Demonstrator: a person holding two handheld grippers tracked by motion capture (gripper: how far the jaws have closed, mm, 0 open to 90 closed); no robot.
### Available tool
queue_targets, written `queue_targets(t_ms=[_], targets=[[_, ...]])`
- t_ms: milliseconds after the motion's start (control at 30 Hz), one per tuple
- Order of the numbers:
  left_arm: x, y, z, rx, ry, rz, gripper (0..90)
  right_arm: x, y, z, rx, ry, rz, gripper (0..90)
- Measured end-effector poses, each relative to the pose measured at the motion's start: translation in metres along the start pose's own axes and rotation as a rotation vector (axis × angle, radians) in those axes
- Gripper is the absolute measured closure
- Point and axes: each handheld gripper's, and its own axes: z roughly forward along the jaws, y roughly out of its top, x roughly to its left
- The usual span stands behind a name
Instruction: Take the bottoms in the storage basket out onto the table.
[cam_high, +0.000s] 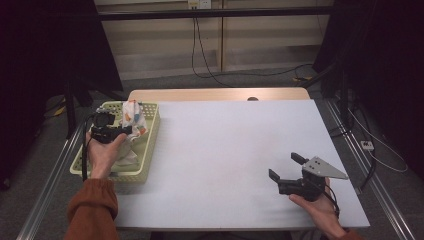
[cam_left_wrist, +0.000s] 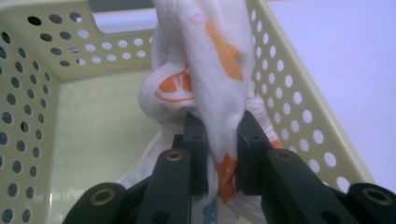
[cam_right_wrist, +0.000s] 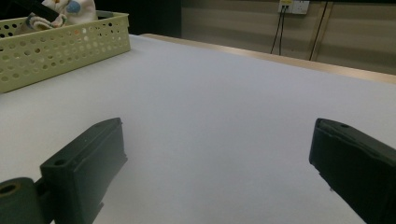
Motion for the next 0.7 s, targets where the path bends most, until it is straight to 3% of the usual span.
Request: queue_targets(t_ms=[300, 367, 700], targets=[[-0.001, -0.008, -0.011, -0.108, -0.032, -0.020, 77.8, 0.000, 0.000, 0.000, 0.000, -0.002, 0.001, 3.4], [-0.002, -0.008, -0.011, -0.109, -0.022, -0.006, 77.8, 0.000, 0.000, 0.000, -0.001, -0.002, 0.001, 3.4], [-0.002, -0.007, -0.024, -0.204, -0.018, 0.001, 77.8, 0.000, 0.000, -0.001, -0.004, -0.001, -0.006, 3.4]])
